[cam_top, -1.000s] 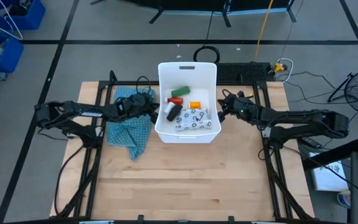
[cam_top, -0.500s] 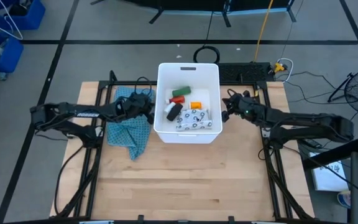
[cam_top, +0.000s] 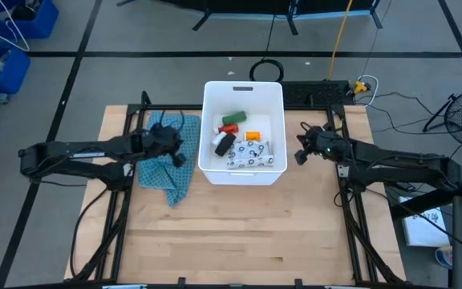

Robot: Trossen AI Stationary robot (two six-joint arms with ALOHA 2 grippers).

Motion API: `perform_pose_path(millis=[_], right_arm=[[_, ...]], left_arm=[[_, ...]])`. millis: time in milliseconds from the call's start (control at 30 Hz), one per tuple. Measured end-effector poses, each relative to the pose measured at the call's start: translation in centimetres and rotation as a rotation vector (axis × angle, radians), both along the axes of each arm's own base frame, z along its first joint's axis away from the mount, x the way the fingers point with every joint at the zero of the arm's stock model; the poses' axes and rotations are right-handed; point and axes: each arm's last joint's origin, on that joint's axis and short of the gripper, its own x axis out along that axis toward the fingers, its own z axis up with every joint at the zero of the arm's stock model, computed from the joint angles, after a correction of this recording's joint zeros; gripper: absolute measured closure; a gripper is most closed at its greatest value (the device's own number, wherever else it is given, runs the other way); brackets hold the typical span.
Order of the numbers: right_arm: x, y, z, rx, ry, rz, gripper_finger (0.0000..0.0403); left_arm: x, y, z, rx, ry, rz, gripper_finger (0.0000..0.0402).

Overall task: Pick & place medical supplies in basket/bin
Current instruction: Return to Home Position

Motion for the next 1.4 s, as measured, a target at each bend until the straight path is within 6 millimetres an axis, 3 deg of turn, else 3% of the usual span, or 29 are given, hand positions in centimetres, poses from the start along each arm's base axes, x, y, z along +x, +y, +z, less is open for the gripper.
perform_pose_path(millis=[167, 300, 533, 633, 833, 933, 1033, 1400], right_arm=[[-1.9, 2.3, -0.4, 0.098, 0.056, 0.072, 0.0403], [-2.1, 4.2, -0.2, 0.136, -0.027, 0.259, 0.0403], [-2.4, 6.5, -1.3, -0.102, -0.255, 0.589, 0.0403], [-3.0, 6.6, -2.2, -0.151, -0.338, 0.647, 0.0403], [-4.1, 6.5, -4.0, -0.259, -0.380, 0.719, 0.0403], [-4.3, 6.6, -3.9, -0.283, -0.484, 0.752, 0.0403], [-4.5, 6.7, -3.2, -0.288, -0.584, 0.756, 0.0403], [-4.5, 6.0, -3.3, -0.290, -0.567, 0.684, 0.0403]], left_arm=[[-2.2, -3.1, 0.1, -0.032, 0.032, -0.074, 0.0399], [-3.2, -5.3, -1.4, -0.053, -0.033, -0.167, 0.0399], [-4.0, -8.3, -5.2, 0.127, -0.439, -0.409, 0.0399], [-5.0, -8.6, -6.3, 0.190, -0.537, -0.471, 0.0400], [-5.3, -9.4, -5.5, 0.259, -0.575, -0.731, 0.0400], [-5.3, -9.6, -5.2, 0.266, -0.606, -0.800, 0.0400], [-5.3, -9.7, -5.3, 0.287, -0.592, -0.823, 0.0400], [-4.8, -7.1, -4.9, 0.379, -0.593, -0.778, 0.0401]])
